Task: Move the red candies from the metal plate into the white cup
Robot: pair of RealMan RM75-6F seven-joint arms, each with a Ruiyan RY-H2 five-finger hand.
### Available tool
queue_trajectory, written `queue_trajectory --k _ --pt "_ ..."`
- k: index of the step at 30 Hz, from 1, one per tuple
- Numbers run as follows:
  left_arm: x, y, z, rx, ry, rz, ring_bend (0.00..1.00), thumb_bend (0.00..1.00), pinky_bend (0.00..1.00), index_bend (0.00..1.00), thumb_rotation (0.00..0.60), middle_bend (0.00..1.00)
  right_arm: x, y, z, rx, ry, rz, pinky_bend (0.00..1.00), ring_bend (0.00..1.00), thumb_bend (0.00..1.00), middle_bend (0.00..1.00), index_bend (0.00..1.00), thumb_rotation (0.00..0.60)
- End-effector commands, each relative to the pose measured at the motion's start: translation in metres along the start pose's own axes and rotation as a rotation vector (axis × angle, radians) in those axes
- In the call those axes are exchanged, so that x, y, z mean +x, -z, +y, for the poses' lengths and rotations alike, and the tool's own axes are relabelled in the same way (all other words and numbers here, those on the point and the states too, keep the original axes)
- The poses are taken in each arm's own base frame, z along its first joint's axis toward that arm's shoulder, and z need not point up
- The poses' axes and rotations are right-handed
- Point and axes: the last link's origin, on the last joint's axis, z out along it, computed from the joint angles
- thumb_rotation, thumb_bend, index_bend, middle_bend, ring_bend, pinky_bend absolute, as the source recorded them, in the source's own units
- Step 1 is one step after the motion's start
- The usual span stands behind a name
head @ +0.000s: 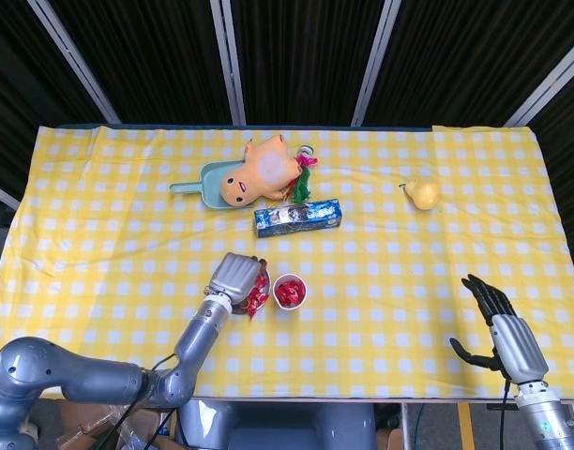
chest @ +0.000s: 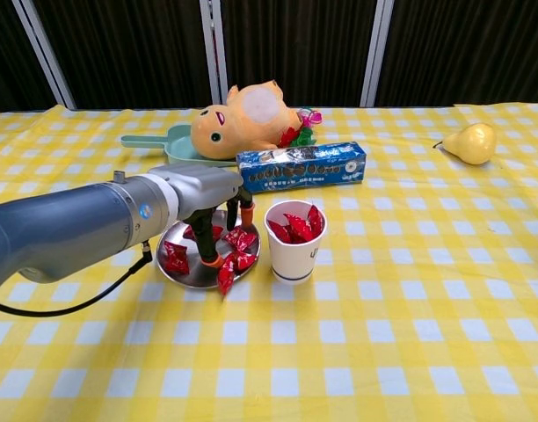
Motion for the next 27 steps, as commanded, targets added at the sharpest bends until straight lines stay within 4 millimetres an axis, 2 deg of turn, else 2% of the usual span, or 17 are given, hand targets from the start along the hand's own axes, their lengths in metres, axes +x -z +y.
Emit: queue_trajectory --k 1,5,27 --pt "-0.002 0.000 0.001 -0.001 -0.002 -0.004 0.86 0.24 0.93 0.36 0.600 0.38 0.000 0.000 0.000 0.000 0.000 0.001 0.00 0.00 0.36 0.00 0.00 0.600" --pt "-0.006 0.002 0.000 0.000 -0.008 -0.013 0.86 0.24 0.93 0.42 0.600 0.47 0.001 0.000 0.000 0.001 0.000 0.001 0.00 0.00 0.36 0.00 0.00 0.600" --pt "-0.020 0.009 -0.006 0.007 -0.021 -0.026 0.87 0.39 0.93 0.55 0.600 0.65 0.000 0.001 0.000 0.004 -0.001 0.002 0.00 0.00 0.36 0.00 0.00 0.600"
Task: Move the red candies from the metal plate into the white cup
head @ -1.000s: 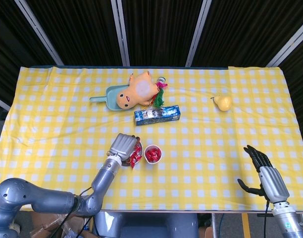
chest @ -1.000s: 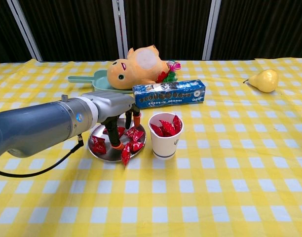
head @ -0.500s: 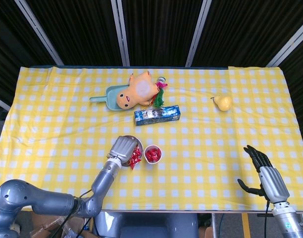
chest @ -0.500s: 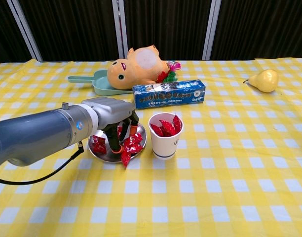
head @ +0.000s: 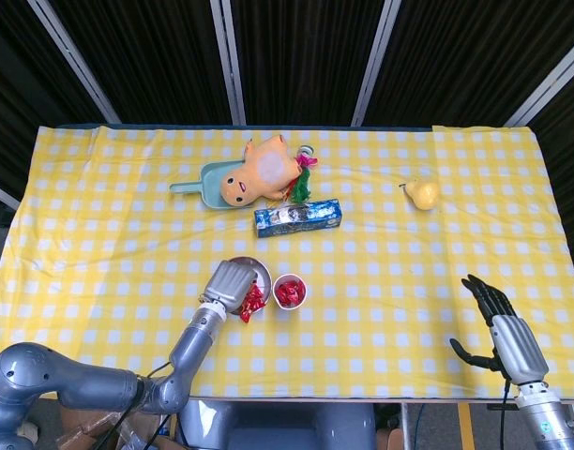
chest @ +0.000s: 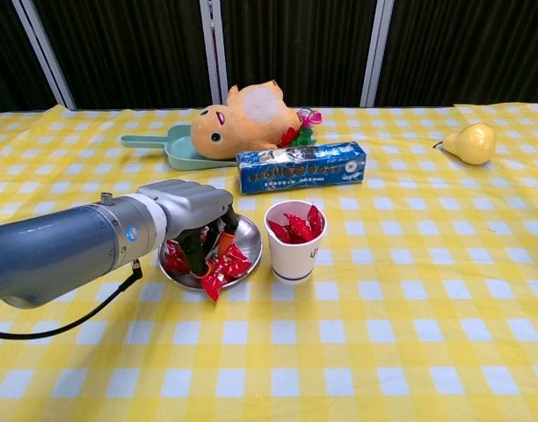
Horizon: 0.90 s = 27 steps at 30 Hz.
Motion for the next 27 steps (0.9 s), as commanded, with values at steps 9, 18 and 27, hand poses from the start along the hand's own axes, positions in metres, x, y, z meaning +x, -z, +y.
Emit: queue_trajectory --k 9,18,27 --pt "0.012 0.004 -0.003 0.000 0.004 0.048 0.87 0.42 0.93 0.59 0.600 0.71 0.000 0.000 0.000 0.001 -0.005 -0.005 0.00 0.00 0.36 0.00 0.00 0.600" --pt "0.057 0.027 -0.011 -0.022 0.090 0.153 0.87 0.42 0.93 0.59 0.600 0.71 0.000 0.000 0.000 0.001 0.005 -0.003 0.00 0.00 0.36 0.00 0.00 0.600" --pt "0.084 0.032 0.001 -0.067 0.148 0.211 0.87 0.42 0.93 0.58 0.600 0.70 0.000 0.000 0.000 -0.002 0.004 0.004 0.00 0.00 0.36 0.00 0.00 0.600"
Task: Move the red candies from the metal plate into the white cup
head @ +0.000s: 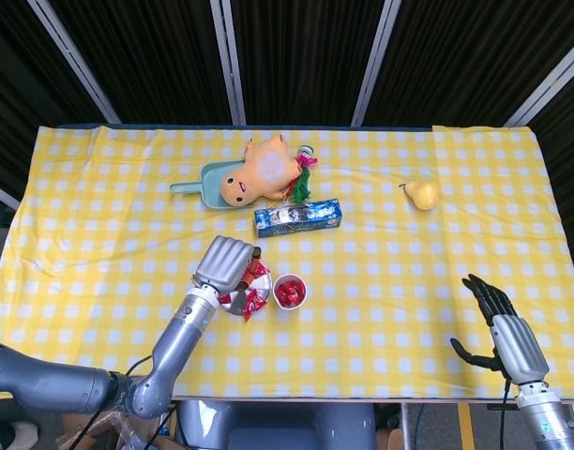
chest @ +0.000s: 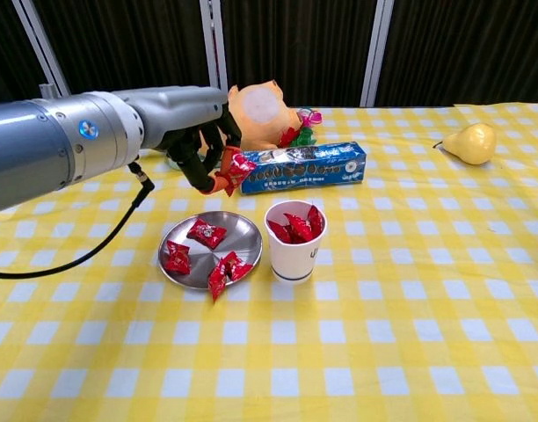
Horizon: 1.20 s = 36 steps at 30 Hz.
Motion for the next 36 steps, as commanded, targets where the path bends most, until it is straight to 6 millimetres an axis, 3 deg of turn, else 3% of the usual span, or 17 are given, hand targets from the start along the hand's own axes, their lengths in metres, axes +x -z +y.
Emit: queue_trajectory --k 1,10,19,24,29,36 --pt "0.000 -0.002 0.010 -0.025 -0.003 0.002 0.87 0.42 0.93 0.58 0.600 0.70 0.000 0.000 0.000 0.001 0.000 0.002 0.00 0.00 0.36 0.00 0.00 0.600" --pt "-0.016 -0.010 0.034 -0.050 -0.019 -0.044 0.87 0.42 0.93 0.56 0.600 0.68 0.000 0.000 0.000 0.002 -0.001 0.000 0.00 0.00 0.36 0.00 0.00 0.600" --pt "-0.025 -0.014 0.048 -0.062 -0.020 -0.052 0.87 0.35 0.93 0.54 0.600 0.64 0.000 0.000 0.000 0.004 -0.006 -0.004 0.00 0.00 0.36 0.00 0.00 0.600" --pt "-0.027 -0.013 0.051 -0.063 -0.013 -0.061 0.87 0.27 0.93 0.44 0.600 0.53 0.001 0.000 0.000 0.004 -0.006 -0.004 0.00 0.00 0.36 0.00 0.00 0.600" --pt "-0.020 -0.010 0.050 -0.068 0.035 -0.045 0.85 0.24 0.93 0.34 0.600 0.38 0.000 0.001 0.000 0.008 -0.003 -0.004 0.00 0.00 0.36 0.00 0.00 0.600" --pt "0.002 0.000 0.043 -0.082 0.134 0.048 0.83 0.23 0.90 0.28 0.600 0.33 0.000 0.001 0.000 0.009 0.004 -0.001 0.00 0.00 0.36 0.00 0.00 0.600"
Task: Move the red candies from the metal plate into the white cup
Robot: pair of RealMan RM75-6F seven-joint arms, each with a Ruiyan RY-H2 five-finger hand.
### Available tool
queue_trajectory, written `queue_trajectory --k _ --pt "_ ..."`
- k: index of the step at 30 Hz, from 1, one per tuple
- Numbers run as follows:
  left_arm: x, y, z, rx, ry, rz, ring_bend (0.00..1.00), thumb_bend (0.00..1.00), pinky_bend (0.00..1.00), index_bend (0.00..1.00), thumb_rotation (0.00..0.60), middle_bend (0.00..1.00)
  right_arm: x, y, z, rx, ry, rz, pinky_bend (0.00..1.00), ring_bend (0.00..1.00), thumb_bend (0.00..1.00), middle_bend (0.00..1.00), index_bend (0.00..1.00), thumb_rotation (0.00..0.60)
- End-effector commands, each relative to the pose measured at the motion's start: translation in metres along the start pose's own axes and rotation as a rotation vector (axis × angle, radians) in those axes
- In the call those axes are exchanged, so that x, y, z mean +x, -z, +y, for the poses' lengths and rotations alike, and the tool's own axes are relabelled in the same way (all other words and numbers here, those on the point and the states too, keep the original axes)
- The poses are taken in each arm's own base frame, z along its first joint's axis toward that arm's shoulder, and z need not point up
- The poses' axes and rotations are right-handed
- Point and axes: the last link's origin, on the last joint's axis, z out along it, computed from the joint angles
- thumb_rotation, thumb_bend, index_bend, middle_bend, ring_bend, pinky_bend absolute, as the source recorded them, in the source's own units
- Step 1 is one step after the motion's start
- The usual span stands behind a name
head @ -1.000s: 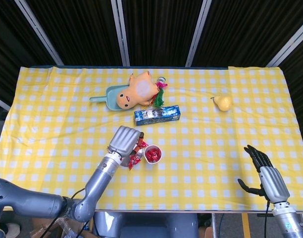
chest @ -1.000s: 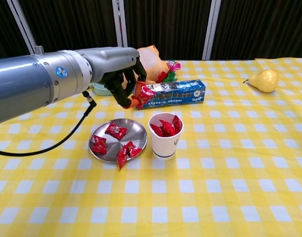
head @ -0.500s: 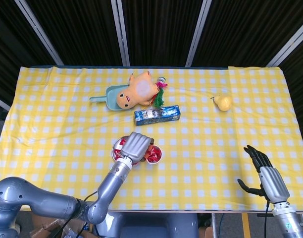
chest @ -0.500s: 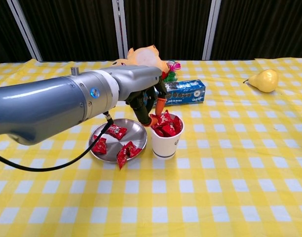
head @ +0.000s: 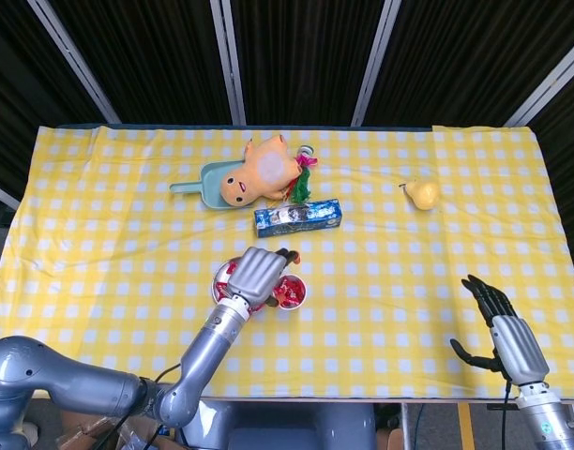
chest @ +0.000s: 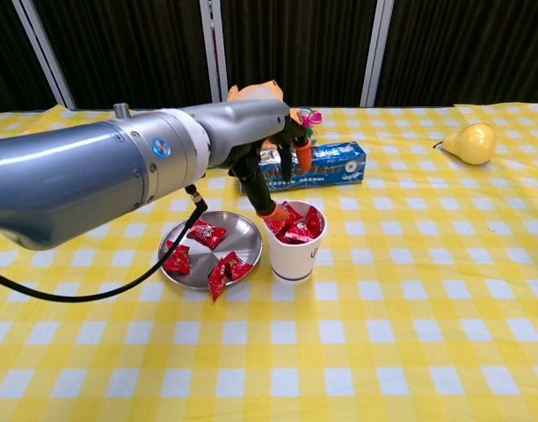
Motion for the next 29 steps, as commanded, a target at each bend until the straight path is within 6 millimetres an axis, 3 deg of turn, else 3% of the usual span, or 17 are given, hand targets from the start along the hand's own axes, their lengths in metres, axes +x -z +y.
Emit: queue_trajectory --k 1,4,7,12,14,21,29 --pt "0.015 0.009 -0.006 -0.005 0.055 0.063 0.81 0.23 0.88 0.27 0.600 0.33 0.000 0.000 0.000 0.001 0.002 0.000 0.00 0.00 0.36 0.00 0.00 0.600" --pt "0.027 0.023 -0.016 -0.002 0.087 0.114 0.68 0.22 0.77 0.27 0.600 0.32 0.000 0.000 0.000 0.001 0.008 0.002 0.00 0.00 0.36 0.00 0.00 0.600" --pt "0.035 0.044 -0.036 0.023 0.119 0.143 0.44 0.22 0.55 0.25 0.600 0.29 0.000 0.000 0.000 0.005 0.015 0.008 0.00 0.00 0.36 0.00 0.00 0.600" --pt "0.045 0.099 -0.088 0.120 0.147 0.188 0.11 0.19 0.21 0.08 0.600 0.09 -0.001 0.001 0.000 0.012 0.041 0.008 0.00 0.00 0.36 0.00 0.00 0.600" --pt "0.047 0.121 -0.107 0.152 0.124 0.206 0.04 0.16 0.13 0.02 0.600 0.03 -0.002 0.001 0.000 0.018 0.057 0.010 0.00 0.00 0.36 0.00 0.00 0.600" --pt "0.034 0.217 -0.179 0.298 0.028 0.206 0.00 0.11 0.00 0.00 0.600 0.00 -0.004 0.004 0.000 0.033 0.148 0.030 0.00 0.00 0.36 0.00 0.00 0.600" --pt "0.019 0.295 -0.221 0.347 -0.105 0.220 0.00 0.10 0.00 0.00 0.600 0.00 -0.009 0.005 -0.003 0.037 0.191 0.056 0.00 0.00 0.36 0.00 0.00 0.600"
